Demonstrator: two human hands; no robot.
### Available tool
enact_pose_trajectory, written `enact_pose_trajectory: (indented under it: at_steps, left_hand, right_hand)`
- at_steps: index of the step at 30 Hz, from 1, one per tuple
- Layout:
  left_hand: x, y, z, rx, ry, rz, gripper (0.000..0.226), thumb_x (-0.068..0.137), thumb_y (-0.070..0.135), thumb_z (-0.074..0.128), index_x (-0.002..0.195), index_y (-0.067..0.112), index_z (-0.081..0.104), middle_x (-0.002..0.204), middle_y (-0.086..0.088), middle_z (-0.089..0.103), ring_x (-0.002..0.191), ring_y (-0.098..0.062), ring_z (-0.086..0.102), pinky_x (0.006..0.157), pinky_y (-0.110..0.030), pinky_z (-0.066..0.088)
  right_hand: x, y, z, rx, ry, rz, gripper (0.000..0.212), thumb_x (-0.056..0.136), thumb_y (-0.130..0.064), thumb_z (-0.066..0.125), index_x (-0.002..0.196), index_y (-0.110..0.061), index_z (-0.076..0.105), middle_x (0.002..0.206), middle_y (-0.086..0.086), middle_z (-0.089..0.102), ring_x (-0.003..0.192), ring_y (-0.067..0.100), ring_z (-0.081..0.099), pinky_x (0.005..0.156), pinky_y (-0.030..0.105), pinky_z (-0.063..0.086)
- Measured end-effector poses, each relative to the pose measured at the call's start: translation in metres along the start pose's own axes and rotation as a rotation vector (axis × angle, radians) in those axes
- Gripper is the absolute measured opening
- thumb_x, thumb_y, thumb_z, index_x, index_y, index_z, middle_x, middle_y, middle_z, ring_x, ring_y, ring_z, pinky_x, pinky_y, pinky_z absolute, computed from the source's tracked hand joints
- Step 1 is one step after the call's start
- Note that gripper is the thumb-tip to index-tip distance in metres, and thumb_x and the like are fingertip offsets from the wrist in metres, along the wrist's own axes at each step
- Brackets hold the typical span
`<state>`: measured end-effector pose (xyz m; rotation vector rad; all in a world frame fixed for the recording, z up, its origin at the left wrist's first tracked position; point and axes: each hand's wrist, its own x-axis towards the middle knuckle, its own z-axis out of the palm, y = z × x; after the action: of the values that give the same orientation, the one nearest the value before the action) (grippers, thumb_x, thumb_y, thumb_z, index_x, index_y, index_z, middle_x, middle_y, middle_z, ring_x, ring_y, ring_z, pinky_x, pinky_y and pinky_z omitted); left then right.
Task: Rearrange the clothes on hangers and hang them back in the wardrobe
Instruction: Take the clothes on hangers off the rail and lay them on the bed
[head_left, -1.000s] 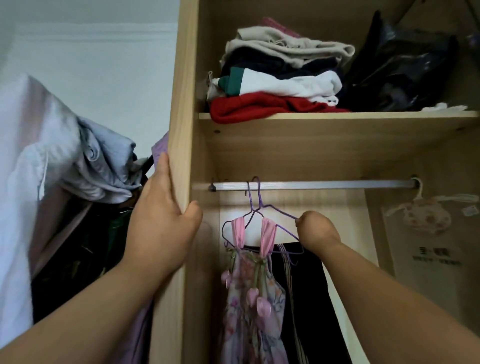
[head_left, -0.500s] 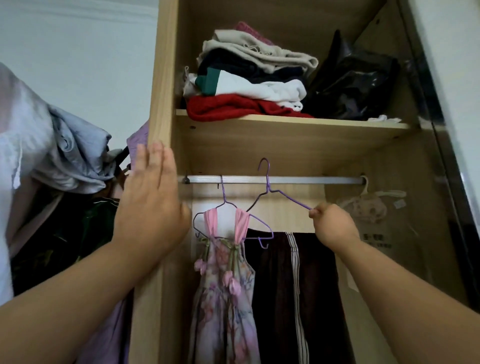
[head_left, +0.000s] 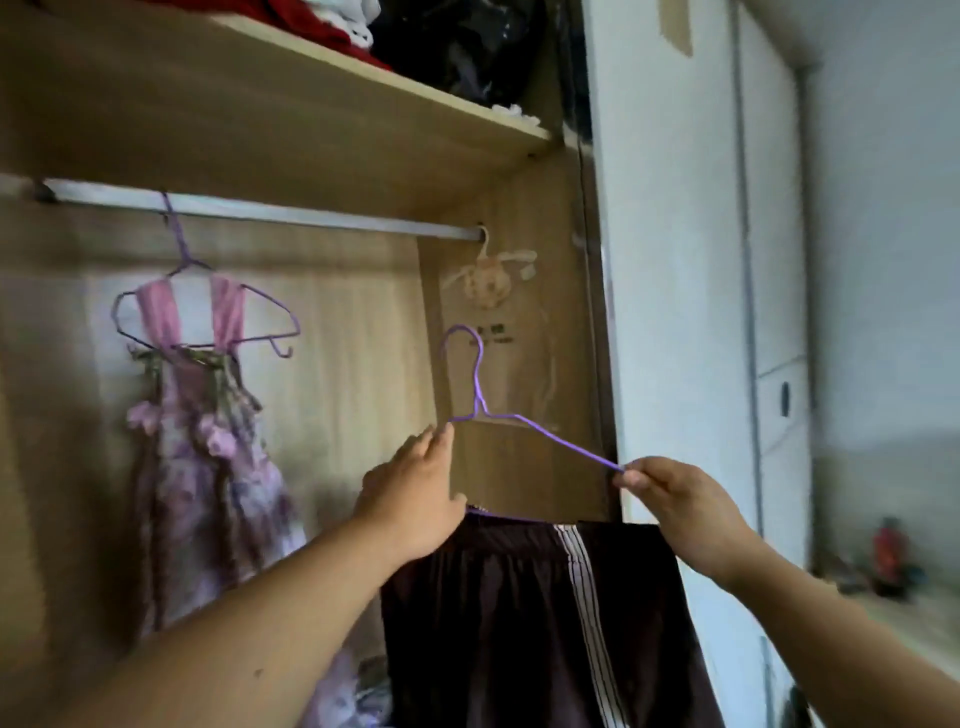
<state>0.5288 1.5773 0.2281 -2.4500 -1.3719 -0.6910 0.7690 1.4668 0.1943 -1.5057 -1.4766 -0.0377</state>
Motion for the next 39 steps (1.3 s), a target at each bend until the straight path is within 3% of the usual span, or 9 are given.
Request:
enact_pose_trajectory:
  at_steps: [5,8,13,15,19,21,28,34,39]
  left_hand:
    - [-0.009,0.029,0.085,-0.305,-0.064,0.089,0.056,0.097,0.035,0.044,0.148,0.02,0.025,0.143,-0.004,0.045,0.128,-0.025,0.046,0.101,-0.038,0.04]
    - [-0.019,0.047,0.121,-0.539,-0.134,0.169,0.021,0.098,0.027,0.045,0.114,0.019,0.056,0.11,-0.003,0.066,0.101,-0.027,0.061,0.086,-0.035,0.046]
    - [-0.048,0.092,0.166,-0.79,-0.348,0.364,0.02,0.097,0.011,0.048,0.077,0.012,0.052,0.068,-0.007,0.054,0.067,-0.024,0.05,0.063,-0.024,0.037]
    - [-0.068,0.117,0.184,-0.776,-0.41,0.461,0.027,0.096,0.018,0.05,0.069,0.018,0.052,0.062,-0.003,0.051,0.064,-0.025,0.049,0.063,-0.031,0.039]
    - [-0.118,0.184,0.194,-0.756,-0.523,0.64,0.019,0.096,0.019,0.051,0.077,0.022,0.054,0.072,-0.005,0.056,0.077,-0.029,0.055,0.065,-0.036,0.035]
    - [-0.145,0.22,0.187,-0.776,-0.499,0.744,0.013,0.094,0.016,0.054,0.082,0.016,0.059,0.071,-0.002,0.052,0.075,-0.024,0.052,0.064,-0.032,0.029]
    - [-0.231,0.34,0.202,-0.762,-0.372,1.092,0.008,0.085,0.008,0.062,0.084,0.003,0.068,0.076,-0.022,0.064,0.079,-0.041,0.061,0.074,-0.043,0.044]
    - [-0.334,0.451,0.249,-0.655,-0.625,1.242,0.013,0.092,0.018,0.056,0.097,0.016,0.067,0.093,-0.012,0.06,0.099,-0.036,0.052,0.085,-0.035,0.035]
    - [-0.409,0.553,0.283,-0.578,-0.742,1.234,0.015,0.094,0.027,0.051,0.098,0.025,0.066,0.103,-0.006,0.057,0.104,-0.033,0.046,0.093,-0.037,0.034]
  right_hand:
    - [-0.102,0.029,-0.036,-0.073,0.07,0.229,0.025,0.093,-0.019,0.055,0.073,-0.032,0.062,0.06,-0.026,0.06,0.058,-0.005,0.055,0.056,0.01,0.037]
    - [-0.16,0.031,-0.057,-0.056,0.191,0.385,0.021,0.092,-0.009,0.055,0.076,-0.018,0.064,0.045,-0.023,0.054,0.046,-0.006,0.051,0.048,0.007,0.036]
    - [-0.271,0.032,-0.066,-0.066,0.381,0.667,0.028,0.092,-0.012,0.056,0.069,-0.02,0.067,0.054,-0.007,0.055,0.049,0.0,0.045,0.056,0.023,0.037]
    - [-0.319,0.03,-0.065,-0.116,0.467,0.784,0.03,0.092,-0.011,0.056,0.067,-0.026,0.064,0.054,-0.011,0.054,0.051,-0.001,0.047,0.056,0.018,0.036]
    - [-0.412,0.02,-0.061,-0.257,0.569,1.012,0.025,0.092,-0.017,0.057,0.07,-0.029,0.06,0.069,-0.006,0.062,0.069,0.013,0.055,0.07,0.027,0.043]
    - [-0.458,0.012,-0.061,-0.316,0.557,1.126,0.018,0.092,-0.02,0.057,0.076,-0.027,0.06,0.074,-0.003,0.066,0.069,0.012,0.054,0.065,0.02,0.04]
    - [-0.588,0.006,-0.068,-0.308,0.611,1.456,0.014,0.092,-0.025,0.056,0.079,-0.03,0.06,0.079,-0.006,0.065,0.077,0.016,0.059,0.073,0.03,0.046]
    - [-0.704,0.03,-0.082,-0.224,0.76,1.732,0.027,0.09,-0.022,0.06,0.065,-0.03,0.054,0.057,-0.007,0.049,0.055,0.01,0.045,0.056,0.03,0.036]
    - [-0.778,0.075,-0.115,-0.251,0.794,1.872,0.019,0.095,-0.026,0.051,0.076,-0.024,0.051,0.066,-0.004,0.051,0.063,0.012,0.047,0.055,0.027,0.032]
